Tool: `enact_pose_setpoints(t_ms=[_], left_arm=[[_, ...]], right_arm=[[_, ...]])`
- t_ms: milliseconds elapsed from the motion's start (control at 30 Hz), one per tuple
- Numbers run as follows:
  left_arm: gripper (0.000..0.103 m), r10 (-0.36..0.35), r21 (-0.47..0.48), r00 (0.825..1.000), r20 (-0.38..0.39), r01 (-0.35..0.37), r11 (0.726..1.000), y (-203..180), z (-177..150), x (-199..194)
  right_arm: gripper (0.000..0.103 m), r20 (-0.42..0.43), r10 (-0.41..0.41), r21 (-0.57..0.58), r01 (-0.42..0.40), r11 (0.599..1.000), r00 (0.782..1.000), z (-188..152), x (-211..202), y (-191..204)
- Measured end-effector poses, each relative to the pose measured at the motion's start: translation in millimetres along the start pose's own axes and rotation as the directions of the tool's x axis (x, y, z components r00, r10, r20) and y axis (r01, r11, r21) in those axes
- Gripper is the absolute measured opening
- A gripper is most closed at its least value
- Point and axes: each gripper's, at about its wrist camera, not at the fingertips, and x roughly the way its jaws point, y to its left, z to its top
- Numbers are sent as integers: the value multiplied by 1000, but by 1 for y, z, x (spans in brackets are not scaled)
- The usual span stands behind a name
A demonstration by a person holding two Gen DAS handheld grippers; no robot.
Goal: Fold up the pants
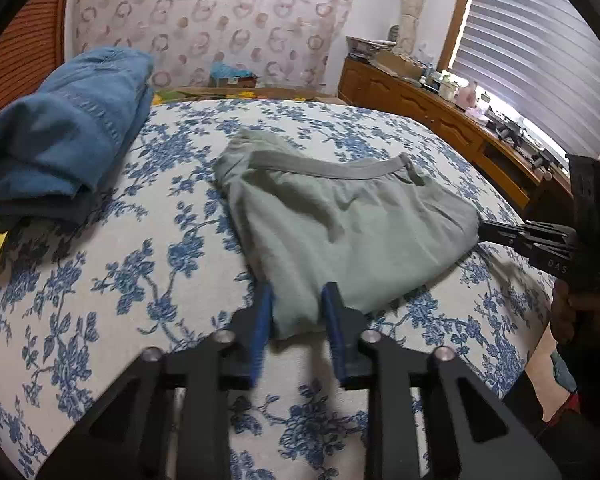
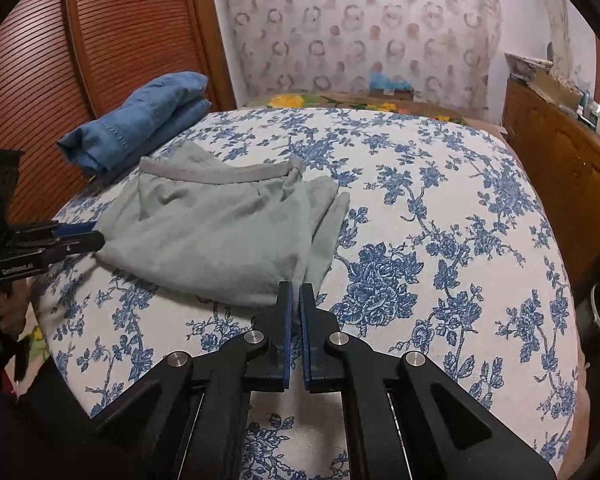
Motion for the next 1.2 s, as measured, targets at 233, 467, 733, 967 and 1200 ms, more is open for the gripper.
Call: enact_pose_setpoints(t_ms=[233, 467, 733, 967, 1200], left_arm=[[7, 3, 24, 1000, 14, -3, 1000, -7, 3, -5], [6, -17, 40, 1000, 6, 17, 999, -14, -8, -26], [7, -8, 28, 1000, -23, 8, 1000, -20, -24, -37], [14, 32, 48, 999, -22, -31, 998, -23, -15, -39], [42, 77, 63, 997, 11, -78, 995, -18, 1, -40]], right_arm=[[1, 10, 23, -5, -23, 1000, 1000, -2, -8, 3], [1, 9, 55, -16, -55, 998, 998, -15, -29, 10], [1, -11, 75, -24, -75, 997, 997, -35, -46, 20], [1, -4, 60, -14, -60, 998, 998, -35, -49, 18], [4, 37, 38, -33, -37, 999, 999, -26, -63, 20]])
